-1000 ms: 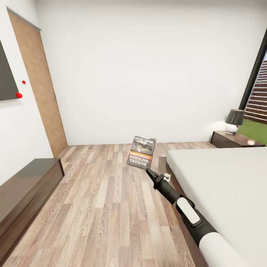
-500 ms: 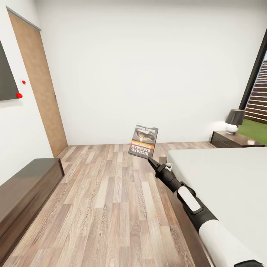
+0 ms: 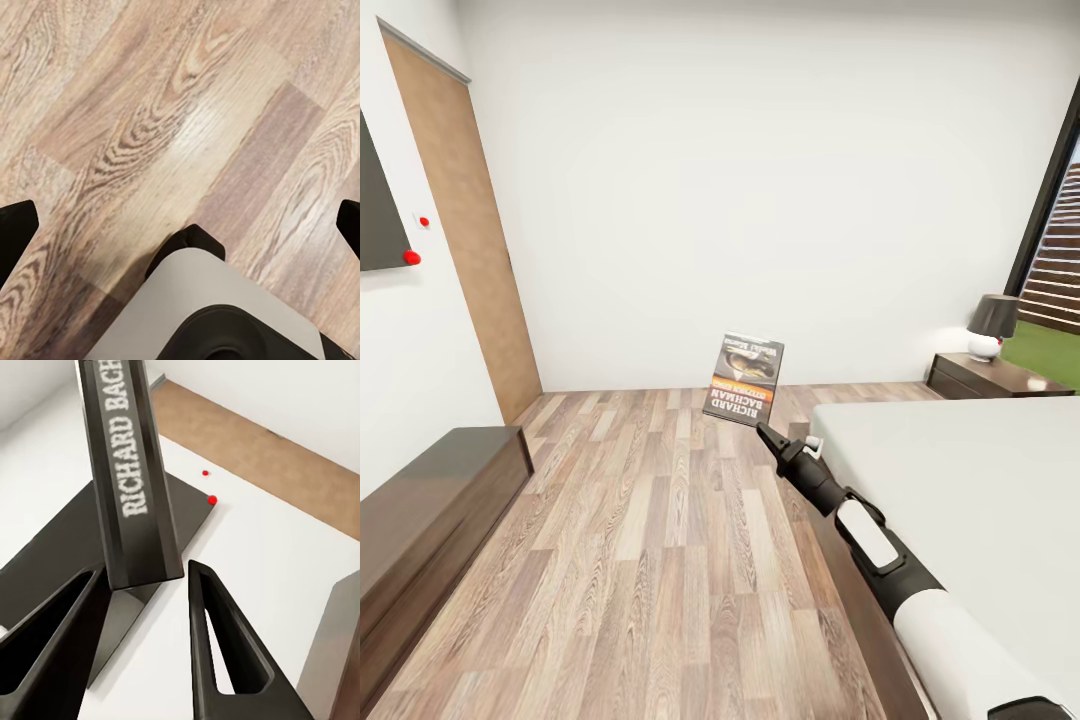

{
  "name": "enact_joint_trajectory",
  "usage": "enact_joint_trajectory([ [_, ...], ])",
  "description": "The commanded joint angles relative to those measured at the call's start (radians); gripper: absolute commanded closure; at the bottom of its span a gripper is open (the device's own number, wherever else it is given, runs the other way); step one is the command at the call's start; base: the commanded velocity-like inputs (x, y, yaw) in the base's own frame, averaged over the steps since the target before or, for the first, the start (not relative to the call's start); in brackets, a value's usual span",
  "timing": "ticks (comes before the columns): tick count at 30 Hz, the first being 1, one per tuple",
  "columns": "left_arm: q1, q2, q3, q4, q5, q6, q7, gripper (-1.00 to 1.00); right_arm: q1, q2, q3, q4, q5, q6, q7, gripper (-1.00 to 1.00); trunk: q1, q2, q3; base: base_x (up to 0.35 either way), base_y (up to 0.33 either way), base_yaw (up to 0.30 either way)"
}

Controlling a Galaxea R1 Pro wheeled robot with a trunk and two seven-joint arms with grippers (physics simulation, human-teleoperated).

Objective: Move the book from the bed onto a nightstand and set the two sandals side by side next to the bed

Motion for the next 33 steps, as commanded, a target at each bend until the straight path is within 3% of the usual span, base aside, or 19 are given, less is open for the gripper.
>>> enact_joint_trajectory([
  [1,-0.001,0.0,0.008,0.002,-0.001,-0.002,-0.007,-1.0,-0.001,-0.001,0.003,0.0,-0.011,0.008,0.0,1.0,0.0,-0.001,-0.001,0.0,0.0,0.0],
  [13,-0.001,0.003,0.008,0.002,-0.001,-0.002,-0.006,-1.0,-0.001,0.001,0.003,0.0,-0.01,0.006,0.0,1.0,0.0,-0.001,-0.001,0.027,0.0,0.0],
  [33,-0.001,0.001,0.008,0.002,-0.001,-0.002,-0.005,-1.0,-0.001,0.0,0.003,0.012,-0.011,0.008,0.0,1.0,0.0,-0.001,-0.001,0.135,0.0,0.0],
])
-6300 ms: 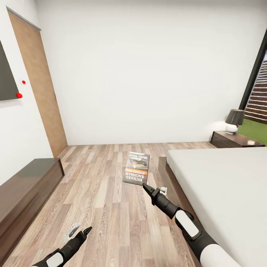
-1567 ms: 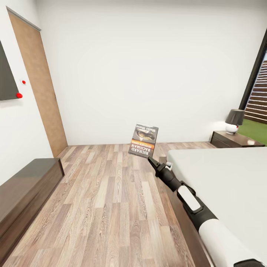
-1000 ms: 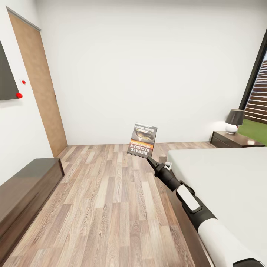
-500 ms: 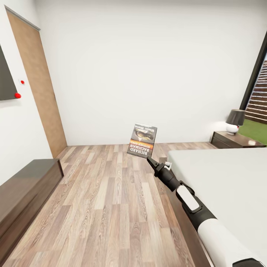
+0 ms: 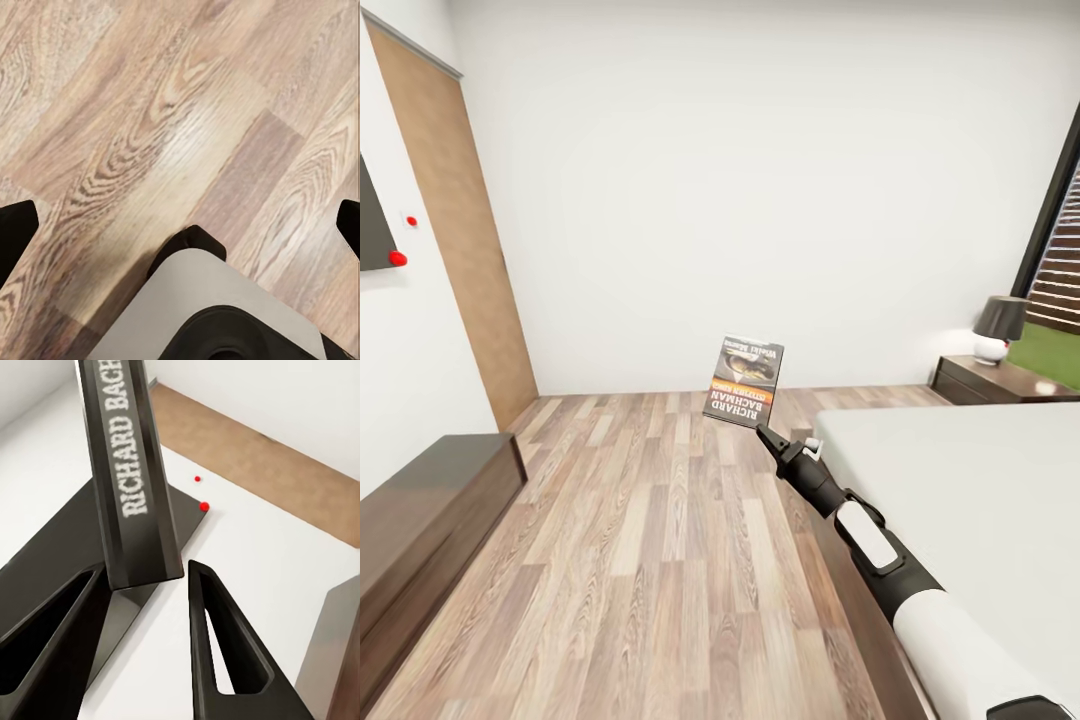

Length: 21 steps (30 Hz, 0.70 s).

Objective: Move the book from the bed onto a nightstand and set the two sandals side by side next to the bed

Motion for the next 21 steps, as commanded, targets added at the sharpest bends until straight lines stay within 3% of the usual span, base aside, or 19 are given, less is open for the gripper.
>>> enact_joint_trajectory([
  [1,-0.001,0.0,0.008,0.002,-0.001,-0.002,-0.006,-1.0,-0.001,-0.001,0.003,0.0,-0.011,0.008,0.0,1.0,0.0,0.0,-0.001,0.146,0.0,0.0],
  [21,-0.001,0.003,0.006,0.002,-0.001,-0.002,-0.007,-1.0,-0.001,0.001,0.003,0.004,-0.006,0.006,-0.001,1.0,0.0,0.0,-0.001,0.154,0.055,0.0],
])
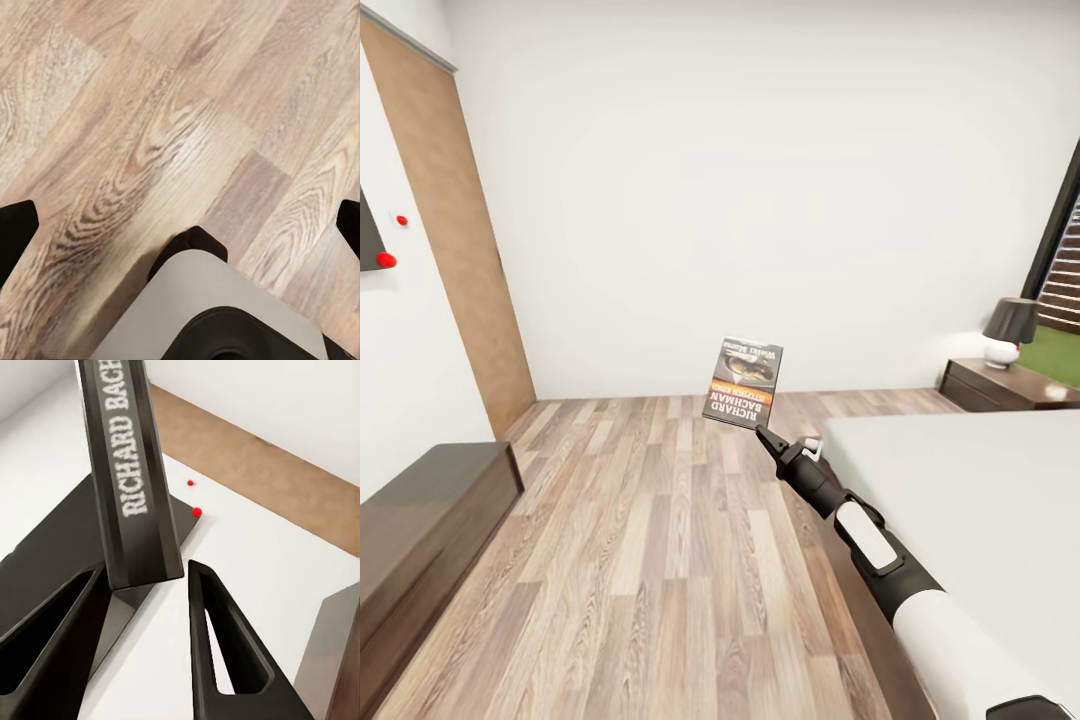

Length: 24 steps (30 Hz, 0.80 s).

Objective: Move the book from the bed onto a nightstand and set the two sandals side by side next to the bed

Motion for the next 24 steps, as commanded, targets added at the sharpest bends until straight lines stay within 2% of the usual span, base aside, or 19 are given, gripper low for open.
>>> enact_joint_trajectory([
  [1,-0.001,0.0,0.008,0.002,-0.001,-0.002,-0.006,-1.0,-0.001,-0.001,0.003,0.0,-0.013,0.008,0.001,1.0,0.0,-0.001,-0.001,0.159,0.093,0.0],
  [24,-0.001,0.002,0.006,0.0,-0.002,-0.002,-0.006,-1.0,-0.001,0.0,0.0,0.013,-0.015,0.008,-0.014,1.0,0.0,-0.001,-0.001,0.16,0.099,0.0],
])
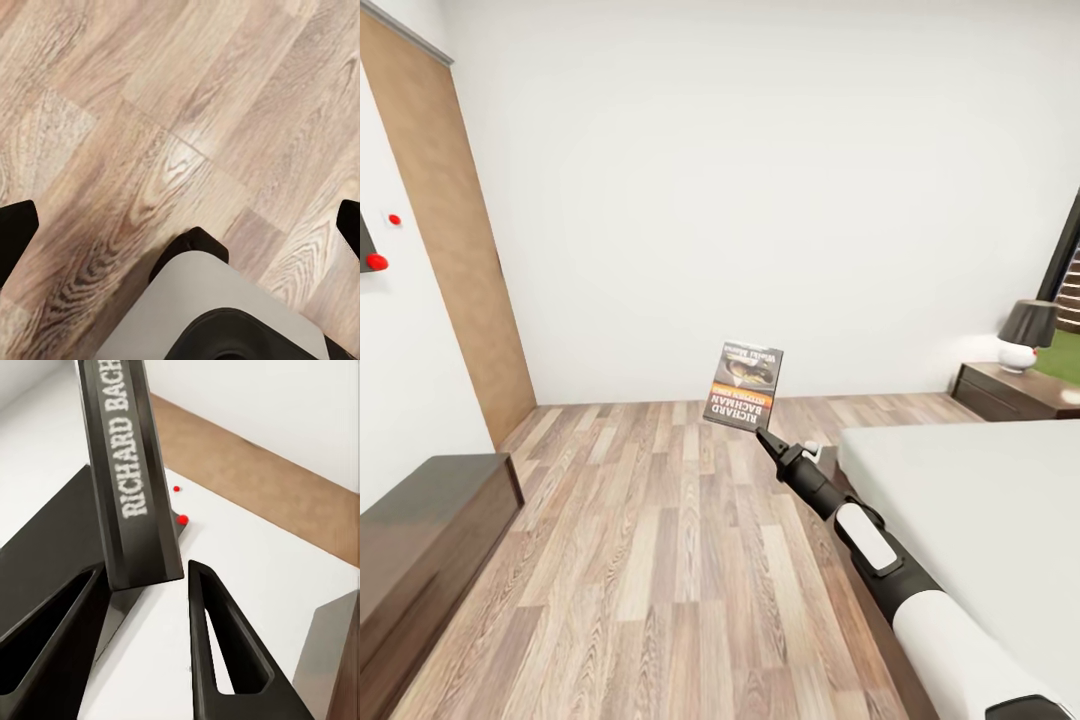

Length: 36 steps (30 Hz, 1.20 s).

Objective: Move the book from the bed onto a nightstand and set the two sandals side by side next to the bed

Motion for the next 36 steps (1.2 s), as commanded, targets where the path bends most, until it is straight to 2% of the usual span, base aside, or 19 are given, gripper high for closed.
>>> enact_joint_trajectory([
  [1,-0.001,0.0,0.008,0.002,-0.001,-0.002,-0.007,-1.0,-0.001,-0.001,0.002,0.001,-0.014,0.009,-0.002,1.0,0.0,-0.001,-0.001,0.16,0.099,0.0],
  [16,-0.001,-0.002,0.007,0.002,-0.002,-0.002,-0.006,-1.0,-0.001,-0.007,0.001,0.012,-0.014,0.008,-0.078,1.0,0.0,-0.001,-0.001,0.164,0.071,0.0],
  [26,-0.001,0.002,0.008,0.0,-0.002,-0.002,-0.006,-1.0,-0.001,-0.011,-0.002,0.012,-0.014,0.01,-0.083,1.0,0.0,-0.001,-0.001,0.185,0.084,0.0],
  [36,-0.001,0.005,0.008,-0.002,-0.002,-0.002,-0.006,-1.0,-0.001,-0.035,0.0,0.015,-0.012,0.017,-0.083,1.0,0.0,-0.001,-0.001,0.196,0.085,0.0],
])
